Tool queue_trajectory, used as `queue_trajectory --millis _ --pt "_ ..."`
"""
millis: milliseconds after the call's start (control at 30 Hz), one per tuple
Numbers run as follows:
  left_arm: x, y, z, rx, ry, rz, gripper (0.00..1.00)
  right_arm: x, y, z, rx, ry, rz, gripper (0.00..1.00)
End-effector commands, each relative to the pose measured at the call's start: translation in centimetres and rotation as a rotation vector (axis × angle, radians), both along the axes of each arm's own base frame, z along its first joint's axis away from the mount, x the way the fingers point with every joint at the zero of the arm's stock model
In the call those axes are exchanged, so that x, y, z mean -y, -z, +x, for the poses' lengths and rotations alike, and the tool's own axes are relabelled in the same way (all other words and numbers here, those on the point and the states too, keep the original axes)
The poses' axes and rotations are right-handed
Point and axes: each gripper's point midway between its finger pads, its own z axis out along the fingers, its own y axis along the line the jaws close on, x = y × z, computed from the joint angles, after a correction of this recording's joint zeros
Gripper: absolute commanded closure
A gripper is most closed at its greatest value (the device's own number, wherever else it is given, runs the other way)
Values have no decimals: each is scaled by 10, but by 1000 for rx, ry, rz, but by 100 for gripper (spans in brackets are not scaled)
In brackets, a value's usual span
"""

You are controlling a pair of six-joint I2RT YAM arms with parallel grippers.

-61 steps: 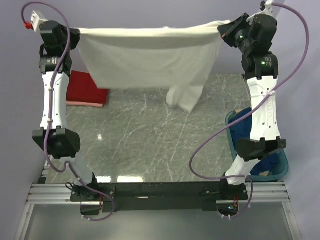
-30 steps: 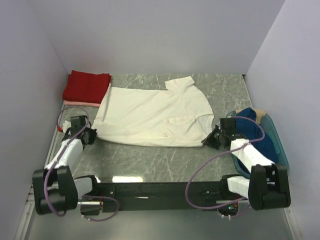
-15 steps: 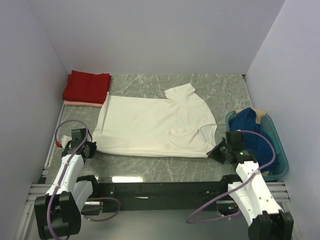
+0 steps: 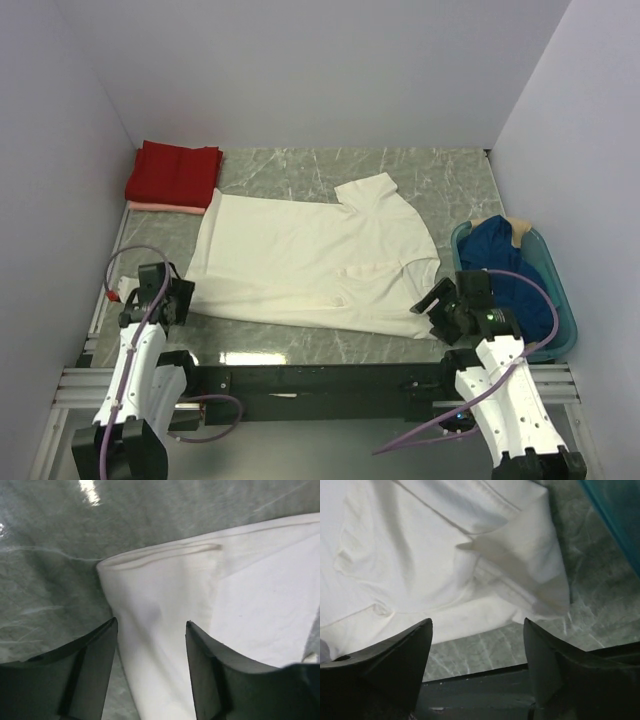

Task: Fold and stack the t-shirts
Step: Fold the tshirt

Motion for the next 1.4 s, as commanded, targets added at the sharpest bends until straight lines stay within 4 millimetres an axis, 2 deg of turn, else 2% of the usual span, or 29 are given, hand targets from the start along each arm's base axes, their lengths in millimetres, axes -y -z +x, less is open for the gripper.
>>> queue_trajectory --millis 0,67,100,133,167,200,233,267,300,333,367,400,433,467,500,533,567,600,633,667,700,733,800,867,900,933,1133,1367 --pt "-14 -57 24 133 -5 81 35 -3 -43 31 140 -63 -7 19" --pt "-14 -81 48 222 71 128 25 -8 -61 55 220 -97 5 18" --pt "-14 -102 62 276 92 147 25 -10 -80 70 280 -108 7 18" --pt "-14 -112 72 301 127 167 25 -12 -89 90 329 -115 2 18" --pt "-12 -117 83 315 148 168 25 -12 -97 102 353 -114 -4 18" --pt "-13 -130 108 345 182 191 25 -12 -116 118 405 -113 -18 18" --pt "-12 -135 121 343 205 207 26 -14 -123 130 428 -121 -26 18" --pt "-4 -137 134 322 244 221 25 -19 -121 149 421 -143 -38 18" --pt "-10 -141 160 265 238 256 26 -21 -143 167 470 -150 -50 19" --pt "-9 -144 174 237 270 300 26 -20 -148 180 480 -148 -78 19" --pt "1 -145 188 215 308 325 27 -23 -138 197 450 -164 -96 19" --pt "-3 -150 215 191 298 356 28 -26 -158 214 495 -166 -99 20" --pt "0 -150 226 166 320 403 29 -28 -162 225 508 -174 -101 21" --pt "7 -150 237 155 343 425 32 -31 -156 241 506 -188 -101 21" --pt "9 -147 260 136 349 441 36 -32 -169 255 542 -185 -101 22" --pt "9 -146 271 118 365 479 37 -34 -172 264 556 -191 -104 23" --pt "18 -140 279 90 394 498 38 -36 -163 278 548 -206 -109 23" --pt "23 -134 301 74 412 513 40 -37 -174 290 573 -208 -116 23" --pt "26 -128 309 47 434 538 41 -38 -163 302 547 -217 -123 24" --pt "29 -122 313 7 441 573 42 -38 -160 309 541 -230 -133 25" --pt "33 -115 331 -5 446 594 45 -39 -170 320 562 -233 -136 25" --pt "35 -110 337 -24 462 615 46 -39 -157 329 531 -237 -141 25" --pt "39 -98 354 -51 461 660 50 -41 -159 341 535 -251 -145 26" --pt "43 -93 362 -73 477 698 51 -44 -147 350 515 -267 -145 27" --pt "40 -87 367 -99 461 732 52 -45 -149 354 522 -275 -142 27" --pt "39 -86 369 -115 463 760 52 -46 -142 358 508 -279 -142 27" --pt "33 -72 372 -191 459 884 52 -51 -125 364 483 -303 -127 27" --pt "29 -49 372 -248 491 921 52 -53 -111 364 454 -312 -106 29"
